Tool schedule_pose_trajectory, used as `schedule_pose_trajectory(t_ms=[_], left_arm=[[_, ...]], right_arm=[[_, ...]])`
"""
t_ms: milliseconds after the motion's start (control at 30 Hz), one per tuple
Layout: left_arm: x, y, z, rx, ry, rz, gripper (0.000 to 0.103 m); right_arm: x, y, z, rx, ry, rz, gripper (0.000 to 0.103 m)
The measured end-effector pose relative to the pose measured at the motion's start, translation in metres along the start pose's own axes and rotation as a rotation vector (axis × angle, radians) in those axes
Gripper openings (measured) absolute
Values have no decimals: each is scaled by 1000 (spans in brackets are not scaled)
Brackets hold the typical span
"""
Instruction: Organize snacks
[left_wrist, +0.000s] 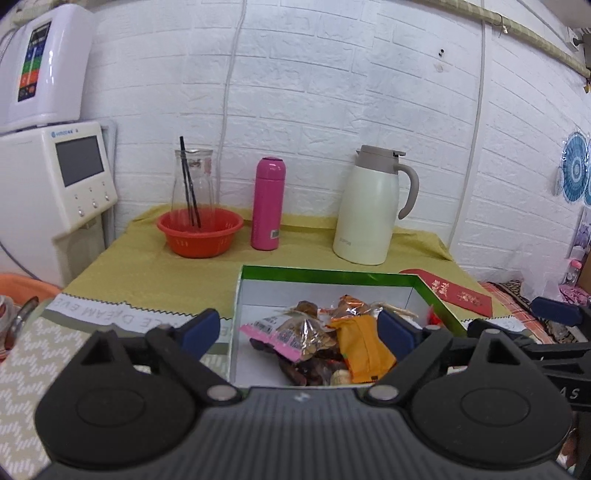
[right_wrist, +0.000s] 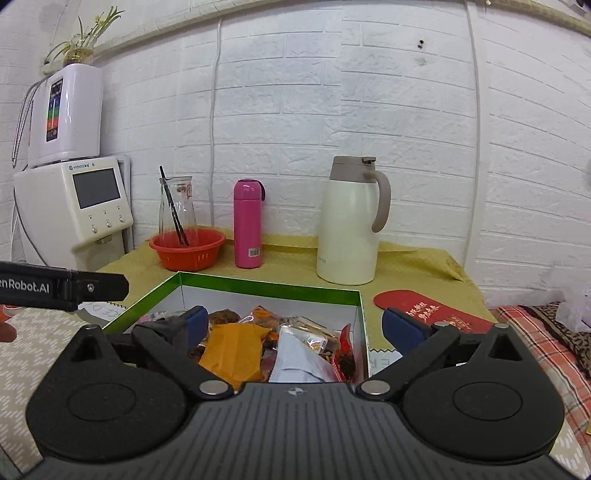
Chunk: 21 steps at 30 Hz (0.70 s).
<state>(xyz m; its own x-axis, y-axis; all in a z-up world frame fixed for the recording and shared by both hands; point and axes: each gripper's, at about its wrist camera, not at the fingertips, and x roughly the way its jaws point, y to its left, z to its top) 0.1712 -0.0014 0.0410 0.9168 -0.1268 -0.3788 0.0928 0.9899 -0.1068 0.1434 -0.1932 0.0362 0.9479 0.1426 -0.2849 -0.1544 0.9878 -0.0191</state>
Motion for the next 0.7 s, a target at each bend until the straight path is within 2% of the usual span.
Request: schedule_pose_trajectory(t_ms=[300,500,700], left_arm=[[-66,-1,-43,3,30,116,90],[-82,-7,-69,36,83,128,90],[-85,-12,-83,69,112,148,90]], right_arm=[[-70,4,-25,25,20,-15,103],[-79,6,-52,60,85,-12,103],[-79,11,-68,49,124,-46,103]])
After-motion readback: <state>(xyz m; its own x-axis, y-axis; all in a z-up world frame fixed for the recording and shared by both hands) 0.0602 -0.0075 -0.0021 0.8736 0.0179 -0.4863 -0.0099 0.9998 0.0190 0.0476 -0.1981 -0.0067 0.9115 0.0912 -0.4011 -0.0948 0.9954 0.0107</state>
